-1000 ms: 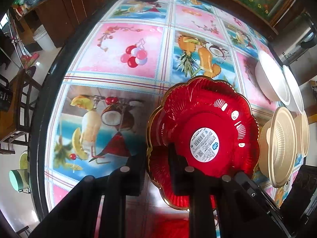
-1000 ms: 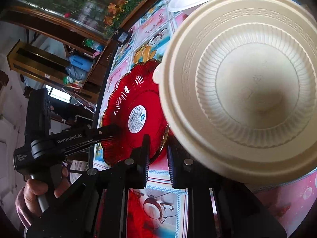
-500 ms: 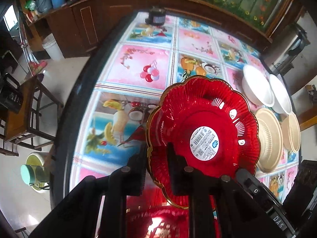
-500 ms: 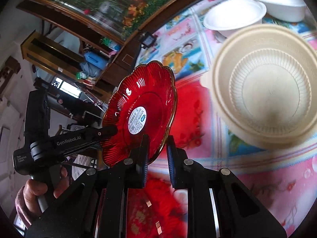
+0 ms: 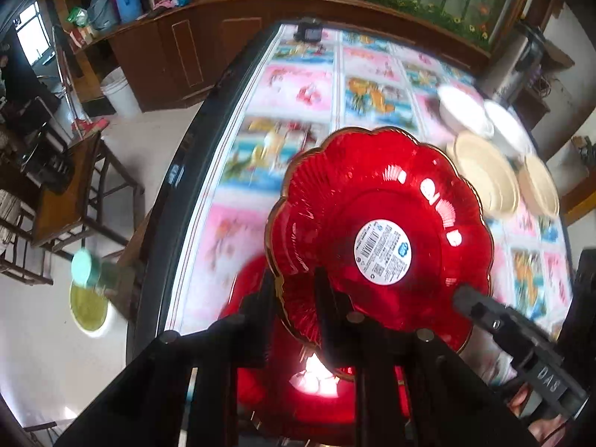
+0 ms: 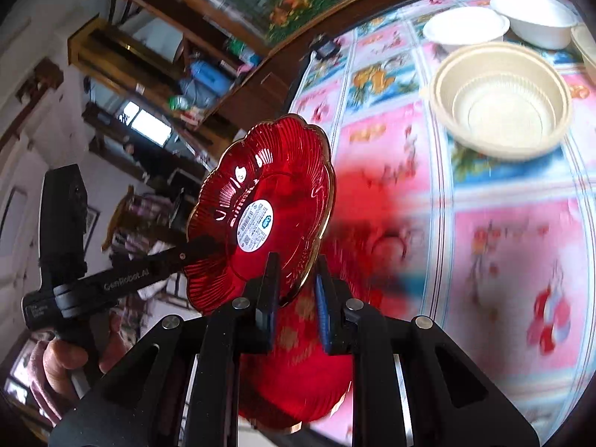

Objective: Organize plates and bowls
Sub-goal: 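Lower the small red plate onto the large red plate and open left gripper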

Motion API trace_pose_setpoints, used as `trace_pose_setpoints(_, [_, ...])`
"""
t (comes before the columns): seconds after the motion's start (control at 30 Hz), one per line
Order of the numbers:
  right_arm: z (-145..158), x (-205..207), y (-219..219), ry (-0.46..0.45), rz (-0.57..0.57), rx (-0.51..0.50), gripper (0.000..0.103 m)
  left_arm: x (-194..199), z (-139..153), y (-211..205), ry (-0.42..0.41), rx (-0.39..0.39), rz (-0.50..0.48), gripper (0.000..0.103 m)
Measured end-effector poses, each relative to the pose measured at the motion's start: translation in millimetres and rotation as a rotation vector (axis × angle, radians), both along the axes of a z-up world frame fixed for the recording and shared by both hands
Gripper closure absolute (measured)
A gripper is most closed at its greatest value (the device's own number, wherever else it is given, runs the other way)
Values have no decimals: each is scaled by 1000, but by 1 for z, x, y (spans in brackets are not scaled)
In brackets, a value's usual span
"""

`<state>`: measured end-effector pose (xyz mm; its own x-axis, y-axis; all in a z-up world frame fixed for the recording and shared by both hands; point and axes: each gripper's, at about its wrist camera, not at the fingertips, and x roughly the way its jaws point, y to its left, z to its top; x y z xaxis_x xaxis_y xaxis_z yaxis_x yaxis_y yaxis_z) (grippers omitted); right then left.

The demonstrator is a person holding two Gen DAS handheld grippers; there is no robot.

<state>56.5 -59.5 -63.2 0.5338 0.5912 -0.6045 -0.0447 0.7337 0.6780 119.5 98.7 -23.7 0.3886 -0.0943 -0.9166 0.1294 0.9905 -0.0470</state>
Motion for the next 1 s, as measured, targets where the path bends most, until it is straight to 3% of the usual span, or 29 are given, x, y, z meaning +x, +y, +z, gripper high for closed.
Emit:
trace_pose_setpoints(0.33, [-27,-27,31,83,92,-49,86,-49,-33,27,71,0,33,84])
trace_pose_setpoints(0.6, [-32,-22,33,94,83,-108,86,-46,-49,23,111,5,21,82])
trace_pose_setpoints(1.0, [-27,-16,45,88,104,-221,86,-36,-54,16,125,115,11,77])
